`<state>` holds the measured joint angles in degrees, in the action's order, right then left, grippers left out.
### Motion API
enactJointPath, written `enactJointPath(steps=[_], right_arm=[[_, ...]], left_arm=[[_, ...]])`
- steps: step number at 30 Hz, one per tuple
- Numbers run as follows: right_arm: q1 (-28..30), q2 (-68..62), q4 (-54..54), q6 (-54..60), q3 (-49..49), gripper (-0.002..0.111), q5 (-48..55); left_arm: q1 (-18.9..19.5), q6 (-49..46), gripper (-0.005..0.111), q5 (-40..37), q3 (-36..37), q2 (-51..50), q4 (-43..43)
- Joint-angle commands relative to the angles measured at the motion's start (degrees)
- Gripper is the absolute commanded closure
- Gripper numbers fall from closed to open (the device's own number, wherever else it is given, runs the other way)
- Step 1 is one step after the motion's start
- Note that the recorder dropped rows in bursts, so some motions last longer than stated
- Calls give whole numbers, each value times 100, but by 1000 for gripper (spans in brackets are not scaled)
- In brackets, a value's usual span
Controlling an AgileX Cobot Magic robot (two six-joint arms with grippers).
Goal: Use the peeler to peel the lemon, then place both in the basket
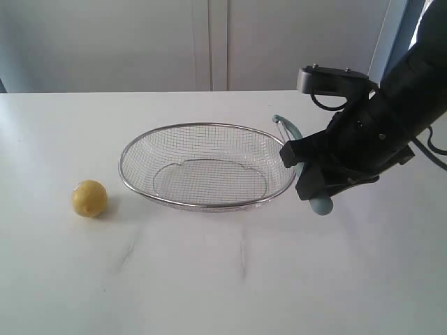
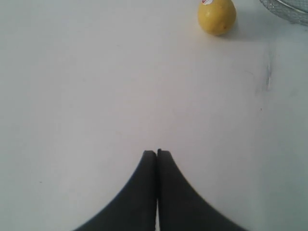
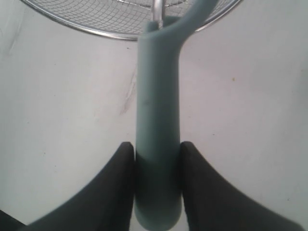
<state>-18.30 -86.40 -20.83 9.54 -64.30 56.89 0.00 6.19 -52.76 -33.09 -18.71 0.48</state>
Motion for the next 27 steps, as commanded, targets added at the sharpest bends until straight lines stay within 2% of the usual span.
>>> enactJointPath(steps=[1,12,16,27], right_arm=[[66,63,-33,37,35,108,-51],[66,63,-33,37,35,108,-51],[66,63,-33,37,35,108,-77],[66,63,-33,37,35,108,-180]], left_arm=[[-8,-17,107,-66,-32,-426,-48],[-8,-294,107,130,-37,-1814,-48],[-8,-581,107,164,-292,-2337,-119],[-8,-1540,107,923,-603,-4161,-1114]])
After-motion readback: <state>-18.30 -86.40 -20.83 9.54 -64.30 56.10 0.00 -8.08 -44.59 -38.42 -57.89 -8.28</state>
